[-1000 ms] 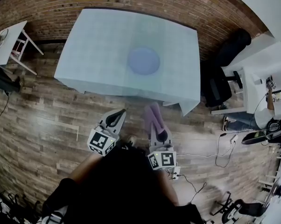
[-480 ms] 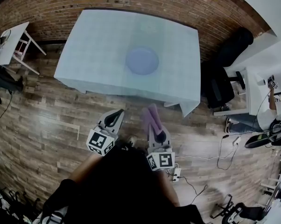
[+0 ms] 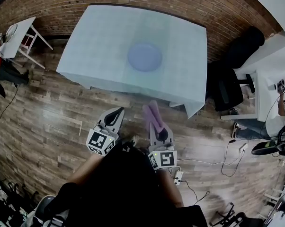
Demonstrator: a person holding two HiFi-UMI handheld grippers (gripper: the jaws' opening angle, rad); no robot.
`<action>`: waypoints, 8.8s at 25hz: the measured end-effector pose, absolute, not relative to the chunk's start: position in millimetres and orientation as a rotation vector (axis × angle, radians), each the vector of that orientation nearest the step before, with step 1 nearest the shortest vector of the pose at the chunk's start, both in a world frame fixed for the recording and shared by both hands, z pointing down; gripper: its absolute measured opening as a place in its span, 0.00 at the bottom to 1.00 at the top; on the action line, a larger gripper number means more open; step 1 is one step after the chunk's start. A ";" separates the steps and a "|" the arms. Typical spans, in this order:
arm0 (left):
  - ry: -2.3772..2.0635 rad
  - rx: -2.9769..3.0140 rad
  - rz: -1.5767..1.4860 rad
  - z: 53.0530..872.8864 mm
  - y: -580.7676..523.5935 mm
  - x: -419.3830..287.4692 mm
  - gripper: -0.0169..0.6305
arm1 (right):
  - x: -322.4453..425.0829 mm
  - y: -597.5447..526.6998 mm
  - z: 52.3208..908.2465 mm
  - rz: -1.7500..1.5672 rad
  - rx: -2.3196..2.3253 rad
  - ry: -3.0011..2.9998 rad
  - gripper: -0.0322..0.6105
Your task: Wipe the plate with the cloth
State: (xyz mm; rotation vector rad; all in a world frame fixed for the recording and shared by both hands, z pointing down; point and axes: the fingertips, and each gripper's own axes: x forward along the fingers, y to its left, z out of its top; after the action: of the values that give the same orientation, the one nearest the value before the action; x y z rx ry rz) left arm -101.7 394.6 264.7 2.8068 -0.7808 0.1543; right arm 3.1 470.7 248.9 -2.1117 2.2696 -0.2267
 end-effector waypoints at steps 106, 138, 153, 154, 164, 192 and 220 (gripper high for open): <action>-0.859 2.007 0.677 598.6 33.9 21.8 0.18 | 103.1 51.7 429.5 -0.637 -1.736 2.777 0.15; -0.724 2.065 0.768 598.7 43.5 -7.9 0.13 | -0.1 40.4 560.4 -0.944 -1.069 3.442 0.15; -0.698 2.052 0.789 598.7 43.0 -9.5 0.13 | -0.1 24.5 570.1 -0.728 -1.198 3.598 0.15; -0.697 2.051 0.787 598.9 43.0 -8.9 0.13 | 1.7 22.4 570.1 -0.705 -1.219 3.600 0.15; -0.702 2.033 0.760 599.2 46.8 -8.5 0.13 | 21.1 2.2 568.3 -0.539 -1.429 3.590 0.15; -0.727 2.053 0.756 601.1 49.0 -9.8 0.13 | 121.0 -1.7 574.1 -0.220 -2.194 3.631 0.15; -0.690 2.080 0.763 601.1 47.1 -3.6 0.12 | 161.8 109.5 573.1 -0.579 -2.469 3.621 0.15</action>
State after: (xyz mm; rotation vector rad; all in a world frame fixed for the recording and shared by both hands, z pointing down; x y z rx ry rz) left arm -3.6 47.1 601.1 2.0798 -0.6898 0.7634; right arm 161.8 109.5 573.1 -2.4690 3.6208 -0.5794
